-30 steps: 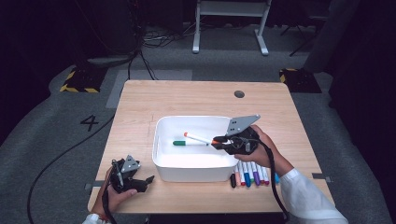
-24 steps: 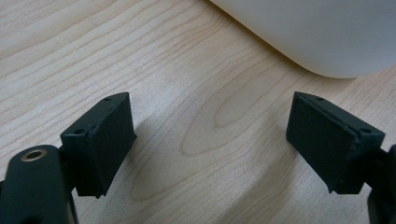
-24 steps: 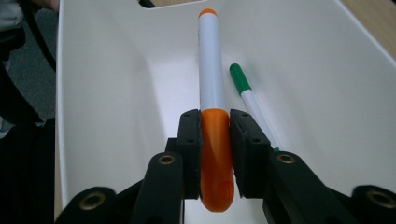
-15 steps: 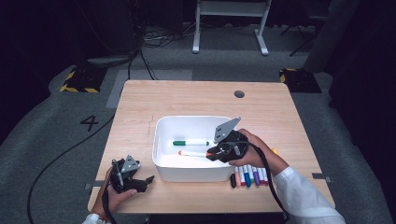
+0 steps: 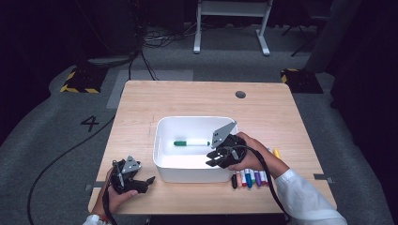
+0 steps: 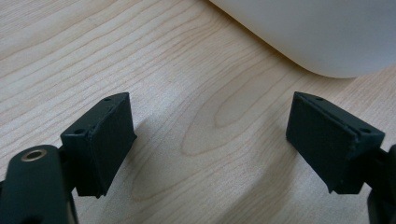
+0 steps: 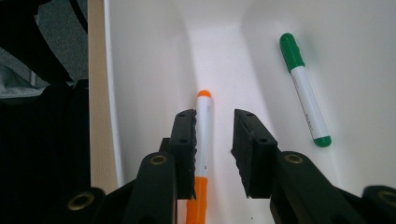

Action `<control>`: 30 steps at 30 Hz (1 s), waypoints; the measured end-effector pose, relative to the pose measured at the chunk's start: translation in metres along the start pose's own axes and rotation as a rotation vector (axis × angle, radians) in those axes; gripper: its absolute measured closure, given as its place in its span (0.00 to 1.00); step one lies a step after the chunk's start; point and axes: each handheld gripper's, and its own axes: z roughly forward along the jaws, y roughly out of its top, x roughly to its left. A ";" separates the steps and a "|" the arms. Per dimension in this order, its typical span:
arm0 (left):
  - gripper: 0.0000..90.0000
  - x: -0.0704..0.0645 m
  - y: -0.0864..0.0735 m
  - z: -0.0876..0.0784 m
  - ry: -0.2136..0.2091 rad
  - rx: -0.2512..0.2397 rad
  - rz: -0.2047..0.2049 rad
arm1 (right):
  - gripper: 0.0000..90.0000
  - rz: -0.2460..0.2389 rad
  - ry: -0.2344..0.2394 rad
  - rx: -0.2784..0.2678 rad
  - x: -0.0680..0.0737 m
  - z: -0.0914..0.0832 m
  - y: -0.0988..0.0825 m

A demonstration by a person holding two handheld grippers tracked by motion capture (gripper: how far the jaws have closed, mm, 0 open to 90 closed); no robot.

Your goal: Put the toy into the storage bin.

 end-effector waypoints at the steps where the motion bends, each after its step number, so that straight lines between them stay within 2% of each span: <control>1: 0.17 0.000 0.000 0.000 0.000 0.000 0.000 | 0.77 0.005 -0.006 -0.005 0.000 -0.001 -0.001; 4: 0.17 0.000 0.000 0.000 0.000 0.000 0.000 | 0.75 0.009 -0.013 -0.016 0.000 -0.004 -0.002; 9: 0.17 0.000 0.000 0.000 0.000 0.000 0.000 | 0.69 0.032 -0.068 -0.073 -0.003 -0.018 -0.007; 15: 0.17 -0.001 0.000 0.000 -0.001 0.000 -0.004 | 0.62 0.033 -0.142 -0.120 -0.001 -0.042 -0.015; 18: 0.17 -0.001 0.000 0.000 -0.002 0.000 -0.003 | 0.57 0.026 -0.160 -0.141 0.000 -0.050 -0.019; 20: 0.17 -0.001 0.000 0.000 -0.002 0.000 -0.004 | 0.53 0.036 -0.221 -0.163 0.003 -0.065 -0.026; 22: 0.17 0.000 0.000 0.000 -0.001 0.000 -0.003 | 0.52 0.044 -0.231 -0.175 0.004 -0.069 -0.029; 23: 0.17 -0.001 0.000 0.000 -0.002 -0.001 -0.003 | 0.47 0.061 -0.260 -0.199 0.006 -0.078 -0.035; 24: 0.17 -0.001 0.000 0.000 -0.002 -0.001 -0.003 | 0.47 0.061 -0.260 -0.199 0.006 -0.078 -0.035; 25: 0.17 0.000 0.000 0.000 -0.005 0.000 -0.002 | 0.45 0.076 -0.299 -0.206 0.007 -0.085 -0.043; 26: 0.17 0.000 0.000 0.000 -0.005 0.000 -0.002 | 0.45 0.076 -0.299 -0.206 0.007 -0.085 -0.043; 28: 0.17 0.000 0.000 0.000 -0.007 0.001 -0.002 | 0.43 0.091 -0.332 -0.227 0.007 -0.096 -0.058; 30: 0.17 -0.001 0.000 0.000 -0.001 0.000 -0.003 | 0.42 0.109 -0.365 -0.224 0.006 -0.100 -0.068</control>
